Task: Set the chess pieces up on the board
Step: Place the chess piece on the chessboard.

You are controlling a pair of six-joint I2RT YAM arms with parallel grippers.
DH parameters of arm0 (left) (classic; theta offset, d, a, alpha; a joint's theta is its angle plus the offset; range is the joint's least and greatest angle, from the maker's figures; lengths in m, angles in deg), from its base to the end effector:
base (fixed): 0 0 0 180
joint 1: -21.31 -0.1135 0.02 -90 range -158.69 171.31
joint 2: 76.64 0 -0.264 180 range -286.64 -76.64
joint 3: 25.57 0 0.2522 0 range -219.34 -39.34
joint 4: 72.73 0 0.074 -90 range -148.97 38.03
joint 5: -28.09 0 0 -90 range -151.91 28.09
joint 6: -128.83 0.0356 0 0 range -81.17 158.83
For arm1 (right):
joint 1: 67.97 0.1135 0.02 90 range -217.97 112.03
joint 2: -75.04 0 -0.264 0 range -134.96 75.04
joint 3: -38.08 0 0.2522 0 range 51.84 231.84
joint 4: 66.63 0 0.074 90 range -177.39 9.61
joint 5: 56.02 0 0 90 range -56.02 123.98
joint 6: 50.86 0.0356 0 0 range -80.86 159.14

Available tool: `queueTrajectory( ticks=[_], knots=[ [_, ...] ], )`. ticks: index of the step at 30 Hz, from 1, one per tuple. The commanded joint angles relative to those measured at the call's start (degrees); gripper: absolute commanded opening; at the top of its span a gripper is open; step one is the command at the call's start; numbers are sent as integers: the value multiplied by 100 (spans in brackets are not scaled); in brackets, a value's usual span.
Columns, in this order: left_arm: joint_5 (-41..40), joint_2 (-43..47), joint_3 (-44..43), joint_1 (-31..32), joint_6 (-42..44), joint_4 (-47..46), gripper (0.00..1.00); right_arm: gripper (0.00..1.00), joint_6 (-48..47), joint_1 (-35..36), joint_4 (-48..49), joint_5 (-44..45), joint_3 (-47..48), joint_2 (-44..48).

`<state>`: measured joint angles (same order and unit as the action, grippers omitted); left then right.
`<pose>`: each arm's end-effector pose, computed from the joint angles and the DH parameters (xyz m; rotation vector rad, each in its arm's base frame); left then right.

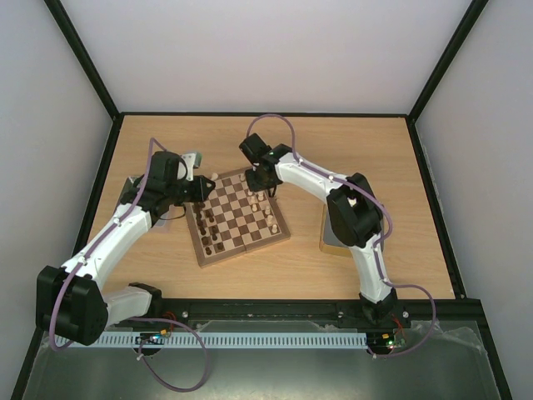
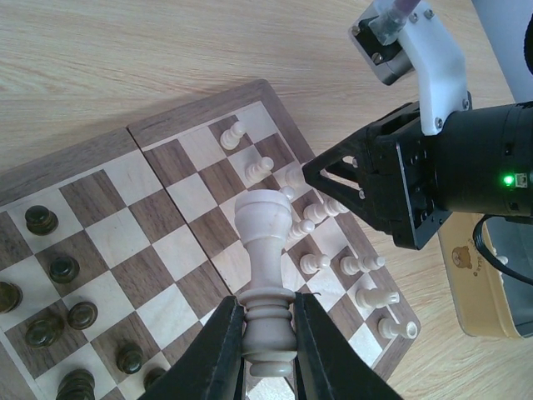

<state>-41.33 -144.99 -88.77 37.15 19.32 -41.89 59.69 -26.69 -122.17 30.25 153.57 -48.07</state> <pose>0.2473 -0.0832 0.2732 0.1355 2.2468 -0.7345 0.3469 0.3076 0.2035 -0.5145 2.6945 0.4129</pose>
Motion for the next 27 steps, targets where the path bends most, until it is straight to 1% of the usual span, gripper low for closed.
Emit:
queueTrajectory(
  ticks=[1, 5, 7, 9, 12, 17, 20, 25, 27],
  knots=[
    [125, -64, 64, 24, 35, -86, 3, 28, 100, 39, -68, 122, 149, 420],
    [202, -63, 51, 41, 48, -106, 3, 36, 295, 30, 175, 210, 115, 691],
    [296, -59, 52, 55, 60, -126, 3, 38, 416, 27, 310, 271, 28, 891],
    [454, -36, 48, 68, 82, -162, 3, 40, 539, 9, 559, 55, -211, 1206],
    [891, 40, 41, 137, 144, -263, 3, 43, 761, -55, 1292, -746, -934, 1866],
    [1951, 231, 8, 394, 226, -523, 3, 56, 1516, -260, 3515, -2503, -2741, 3225],
    [2200, 345, -60, 678, 289, -605, 3, 61, 1938, -269, 4404, -3248, -3387, 3760],
    [2469, 473, -120, 1025, 324, -820, 3, 62, 2482, -277, 4972, -3803, -3870, 4166],
    [2528, 534, -113, 1066, 280, -926, 3, 60, 2676, -271, 5202, -4000, -4060, 4317]
  ],
)
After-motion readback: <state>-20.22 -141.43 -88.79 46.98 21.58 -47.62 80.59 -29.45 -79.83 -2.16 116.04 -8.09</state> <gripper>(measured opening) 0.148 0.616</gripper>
